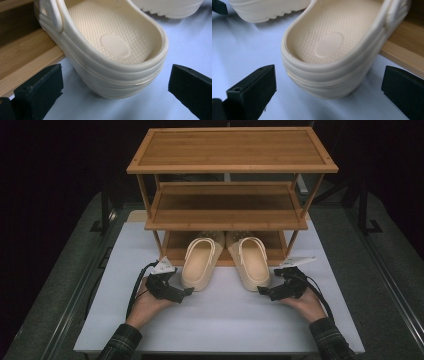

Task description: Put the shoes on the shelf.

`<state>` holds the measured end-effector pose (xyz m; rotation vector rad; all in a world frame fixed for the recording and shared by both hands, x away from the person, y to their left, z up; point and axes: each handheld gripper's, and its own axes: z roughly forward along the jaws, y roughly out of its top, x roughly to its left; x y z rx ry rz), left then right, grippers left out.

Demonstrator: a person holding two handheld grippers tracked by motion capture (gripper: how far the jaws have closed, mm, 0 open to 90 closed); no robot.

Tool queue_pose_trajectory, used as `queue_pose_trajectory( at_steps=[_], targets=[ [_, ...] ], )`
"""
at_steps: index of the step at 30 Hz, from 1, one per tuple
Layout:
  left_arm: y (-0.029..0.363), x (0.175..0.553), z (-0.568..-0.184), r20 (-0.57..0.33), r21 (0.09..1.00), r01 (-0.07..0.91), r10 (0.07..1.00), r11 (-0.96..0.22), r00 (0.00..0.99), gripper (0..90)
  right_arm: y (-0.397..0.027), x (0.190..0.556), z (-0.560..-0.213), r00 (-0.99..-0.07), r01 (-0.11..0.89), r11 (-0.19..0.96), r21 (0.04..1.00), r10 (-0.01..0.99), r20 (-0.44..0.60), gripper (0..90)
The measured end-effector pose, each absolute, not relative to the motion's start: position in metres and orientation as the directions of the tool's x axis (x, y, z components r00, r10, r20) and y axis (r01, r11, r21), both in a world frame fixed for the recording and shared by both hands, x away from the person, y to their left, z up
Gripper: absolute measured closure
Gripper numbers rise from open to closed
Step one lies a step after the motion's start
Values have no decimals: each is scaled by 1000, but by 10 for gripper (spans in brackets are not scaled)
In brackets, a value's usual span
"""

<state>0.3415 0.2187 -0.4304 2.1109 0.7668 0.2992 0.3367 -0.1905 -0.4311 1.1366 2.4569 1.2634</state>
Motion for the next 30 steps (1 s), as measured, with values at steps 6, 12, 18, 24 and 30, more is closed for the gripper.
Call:
queue_pose_trajectory(
  at_steps=[6,12,18,24,30],
  targets=[
    [209,349,-436,-71,796,417,616,-439,784,0,-178,342,-436,-704,552,375,745,688,176,0],
    [205,351,-438,-62,792,414,614,-450,787,16,-175,345,-438,-705,555,378,741,686,178,9],
    [197,353,-436,-85,792,424,608,-440,789,26,-170,348,-437,-699,562,372,739,692,183,13],
    [175,361,-438,-62,796,409,612,-447,789,47,-157,354,-438,-707,545,377,749,687,168,46],
    [160,367,-440,-43,797,398,614,-455,788,70,-143,356,-439,-708,525,387,758,693,137,104]
  ],
)
